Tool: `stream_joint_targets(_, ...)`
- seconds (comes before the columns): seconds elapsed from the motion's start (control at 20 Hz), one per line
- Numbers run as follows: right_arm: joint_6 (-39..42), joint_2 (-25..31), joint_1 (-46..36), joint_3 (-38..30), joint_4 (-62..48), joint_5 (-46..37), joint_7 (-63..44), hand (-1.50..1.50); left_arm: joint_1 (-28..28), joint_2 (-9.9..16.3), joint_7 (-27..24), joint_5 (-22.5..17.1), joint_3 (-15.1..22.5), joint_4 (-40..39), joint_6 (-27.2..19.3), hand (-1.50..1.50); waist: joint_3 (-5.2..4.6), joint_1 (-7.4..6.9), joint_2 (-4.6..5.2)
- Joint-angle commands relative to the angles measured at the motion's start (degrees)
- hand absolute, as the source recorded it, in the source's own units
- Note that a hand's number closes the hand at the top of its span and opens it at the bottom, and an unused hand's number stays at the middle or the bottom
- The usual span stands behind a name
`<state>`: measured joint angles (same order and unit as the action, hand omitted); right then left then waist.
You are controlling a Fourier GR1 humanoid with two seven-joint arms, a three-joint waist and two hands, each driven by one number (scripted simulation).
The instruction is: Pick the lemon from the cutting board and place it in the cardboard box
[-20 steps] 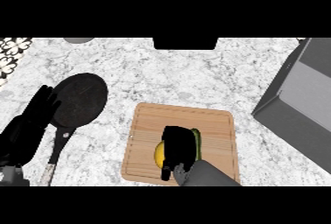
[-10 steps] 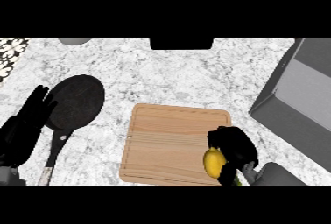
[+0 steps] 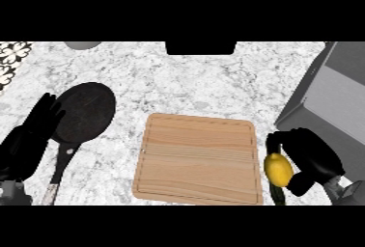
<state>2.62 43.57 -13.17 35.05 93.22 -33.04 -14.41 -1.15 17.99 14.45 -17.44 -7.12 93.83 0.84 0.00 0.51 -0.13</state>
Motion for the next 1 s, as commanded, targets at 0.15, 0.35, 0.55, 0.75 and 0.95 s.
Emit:
stream_joint_targets(0.15, -1.5, 7.2, 4.9, -9.6, 19.1, 2.4, -0.7, 1.5, 3.4, 0.7, -0.9, -2.1, -2.3, 0.3, 2.9, 0.0, -0.06, 0.49, -0.32)
stream_joint_targets(0.35, -1.4, 7.5, 6.5, -15.7, 30.5, 4.7, -7.9, 1.5, 0.6, -0.5, 1.9, 0.1, -0.9, 2.1, -0.7, 0.0, -0.03, 0.94, -0.37)
stream_joint_targets(0.55, 1.5, 10.5, 2.6, -27.9, 32.4, 10.8, -14.6, 1.5, 2.3, -1.9, 2.0, 0.7, 0.7, 5.2, -1.0, 0.0, -0.06, 0.38, -0.38)
stream_joint_targets(0.75, 2.6, 10.8, 4.8, -36.9, 31.9, 14.4, -14.9, 1.5, 2.9, -0.9, -1.2, 0.7, -1.3, 1.8, 1.5, 0.0, -0.04, 0.04, -0.07)
stream_joint_targets(0.95, 3.4, 9.0, 3.2, -40.7, 26.3, 12.6, -14.7, 1.5, 3.0, -3.7, -0.3, 2.8, 1.5, 3.2, 0.1, 0.0, -0.01, -0.41, 0.05)
